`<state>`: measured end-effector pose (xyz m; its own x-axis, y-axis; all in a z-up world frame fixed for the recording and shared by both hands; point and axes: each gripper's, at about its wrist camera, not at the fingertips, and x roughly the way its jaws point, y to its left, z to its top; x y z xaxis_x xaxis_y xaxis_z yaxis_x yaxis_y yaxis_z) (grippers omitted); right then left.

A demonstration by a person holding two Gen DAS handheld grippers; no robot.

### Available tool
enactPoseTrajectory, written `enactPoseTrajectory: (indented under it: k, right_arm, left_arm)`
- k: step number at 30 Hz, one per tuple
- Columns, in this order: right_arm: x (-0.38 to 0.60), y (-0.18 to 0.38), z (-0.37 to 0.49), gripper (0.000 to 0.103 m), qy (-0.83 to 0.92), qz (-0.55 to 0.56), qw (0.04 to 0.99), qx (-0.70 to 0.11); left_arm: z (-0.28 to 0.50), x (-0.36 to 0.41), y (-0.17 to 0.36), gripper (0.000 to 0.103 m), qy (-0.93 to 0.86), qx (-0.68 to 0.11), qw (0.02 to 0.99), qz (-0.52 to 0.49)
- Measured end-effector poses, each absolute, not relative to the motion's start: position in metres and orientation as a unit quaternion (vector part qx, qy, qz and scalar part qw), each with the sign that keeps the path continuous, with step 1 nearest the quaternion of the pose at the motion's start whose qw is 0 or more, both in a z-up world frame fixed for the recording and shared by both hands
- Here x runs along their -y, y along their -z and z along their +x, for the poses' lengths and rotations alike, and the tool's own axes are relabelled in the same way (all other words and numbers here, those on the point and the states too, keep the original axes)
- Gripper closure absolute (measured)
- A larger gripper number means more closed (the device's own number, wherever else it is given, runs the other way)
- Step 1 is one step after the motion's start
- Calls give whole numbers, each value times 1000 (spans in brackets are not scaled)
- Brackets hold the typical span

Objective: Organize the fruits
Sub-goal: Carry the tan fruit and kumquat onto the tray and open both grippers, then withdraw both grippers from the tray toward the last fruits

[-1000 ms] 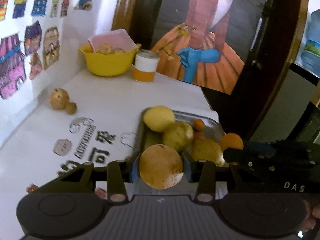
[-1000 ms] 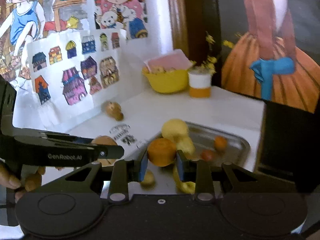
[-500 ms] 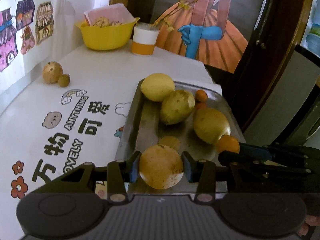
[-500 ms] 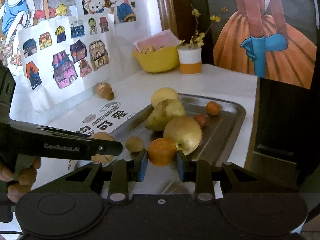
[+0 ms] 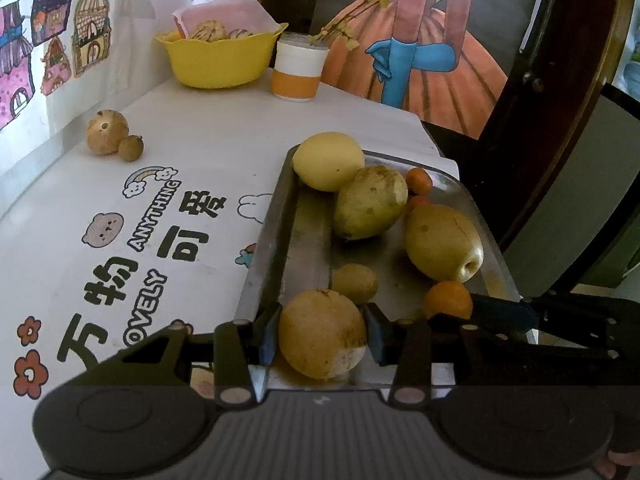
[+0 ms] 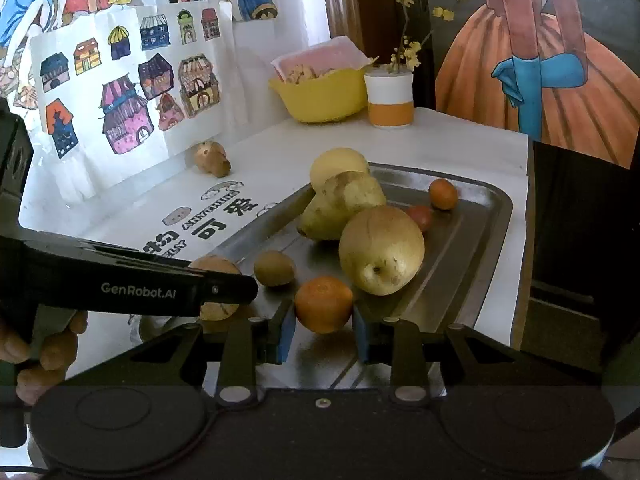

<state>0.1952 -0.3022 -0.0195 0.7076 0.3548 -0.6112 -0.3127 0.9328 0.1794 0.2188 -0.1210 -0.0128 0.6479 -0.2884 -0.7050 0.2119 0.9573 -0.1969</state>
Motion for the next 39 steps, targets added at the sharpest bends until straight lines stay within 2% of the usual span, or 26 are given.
enactPoseTrajectory:
  k: [12,15,17,23,25,27,29,31,39]
  right_arm:
    - [301,24,197,67,-171,33,924,-340]
    - [303,22,194,59,-169,37,925,-338]
    - [304,19,190,56,-167,39,926,-335]
    - [310,2,164,36,-157,43,933,-320]
    - [312,-4,152,25,-152,46,936,-316]
    - [315,-10,137,19,-146,49,937,-313]
    - [316,-16,120,13,-143,46,938,-312]
    - [315,-21,104,3,-136,44,940,-310]
    - [297,-30,49,1,-133,51,927,-346]
  left_arm:
    - [219,122,14,54,140,-391,908,-47]
    - [215,120,11,47,140,-384,911,-51]
    - [212,118,8,38,141,-379,913,-56]
    - [196,110,-7,21,144,-362,918,-69]
    - [187,106,-11,18,149,-358,919,-74]
    - [177,100,-15,15,151,-354,920,-75]
    - [165,95,-20,8,155,-348,922,-70]
    - [150,89,-24,3,155,-340,925,-66]
    - [96,62,-31,1,162,-355,920,-39]
